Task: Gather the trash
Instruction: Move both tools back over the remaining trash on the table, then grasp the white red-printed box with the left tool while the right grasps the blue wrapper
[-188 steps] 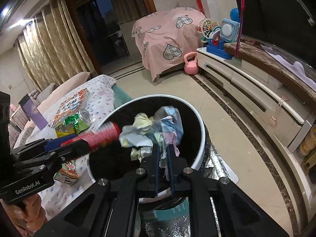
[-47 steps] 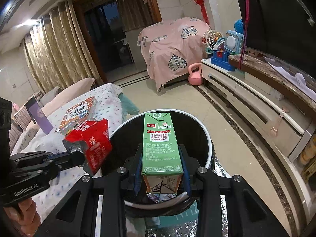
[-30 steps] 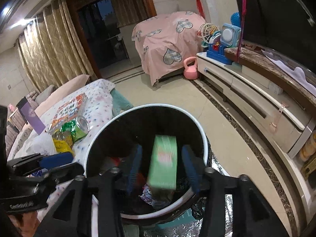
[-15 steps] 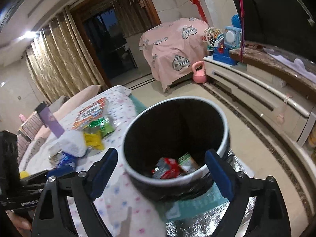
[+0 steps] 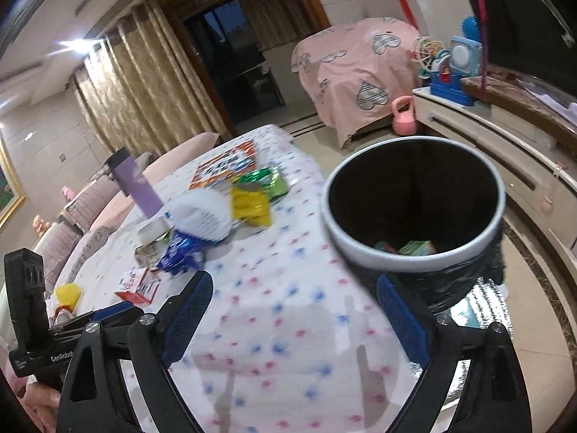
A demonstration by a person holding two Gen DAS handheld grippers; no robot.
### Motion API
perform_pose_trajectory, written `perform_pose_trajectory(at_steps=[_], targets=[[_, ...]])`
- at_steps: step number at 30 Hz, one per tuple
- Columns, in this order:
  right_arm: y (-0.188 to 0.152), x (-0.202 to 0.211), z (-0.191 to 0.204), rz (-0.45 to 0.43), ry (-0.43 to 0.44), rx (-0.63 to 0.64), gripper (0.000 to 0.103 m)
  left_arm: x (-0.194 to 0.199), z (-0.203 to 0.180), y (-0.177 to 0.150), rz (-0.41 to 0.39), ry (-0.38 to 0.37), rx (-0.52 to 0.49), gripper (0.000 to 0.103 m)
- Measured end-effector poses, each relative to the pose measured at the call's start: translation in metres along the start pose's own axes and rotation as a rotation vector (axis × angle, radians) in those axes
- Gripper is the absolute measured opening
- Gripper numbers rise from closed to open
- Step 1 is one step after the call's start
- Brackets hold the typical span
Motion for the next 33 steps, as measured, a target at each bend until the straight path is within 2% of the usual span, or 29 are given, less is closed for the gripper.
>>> perform_pose_trajectory(at_steps=[7,12,14,20,22,25,31,33], targets=[[-0.022,-0.013,0.036,0.042,0.025,0.051,0.094,0.012,0.035,-0.014,-0.002,0.027,0.028,0.066],[-0.034,-0.023,0.056,0.077,0.047,0.065,0.094,0.021,0.049,-0.019,-0.012,-0.004,0.018,0.066],[-0.040,-0.029,0.065,0.097,0.061,0.072,0.097,0.023,0.056,-0.019,-0.018,-0.010,0.001,0.067],[-0.052,-0.045,0.093,0.136,0.107,0.105,0.098,0.027,0.084,-0.009,-0.006,0.000,-0.092,0.076],[-0.051,-0.048,0.100,0.141,0.122,0.110,0.098,0.026,0.095,-0.003,0.008,0.008,-0.131,0.077],[-0.048,-0.054,0.109,0.143,0.132,0.120,0.098,0.022,0.106,0.003,0.017,0.013,-0.190,0.083],[-0.040,-0.071,0.119,0.167,0.158,0.119,0.098,-0.002,0.111,0.013,0.069,-0.011,-0.372,0.086],[-0.039,-0.078,0.121,0.183,0.167,0.120,0.098,-0.009,0.108,0.017,0.082,-0.045,-0.427,0.086]])
Point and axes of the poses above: each gripper's, at about its wrist camera, not at the fingertips, and x roughly against the way its jaws point, z to its left, y to its top, the point moved 9 cm from there along -x, roughly the way its jaws point, and after that the axes turned 12 degrees about -x, right-handed, at the moved point
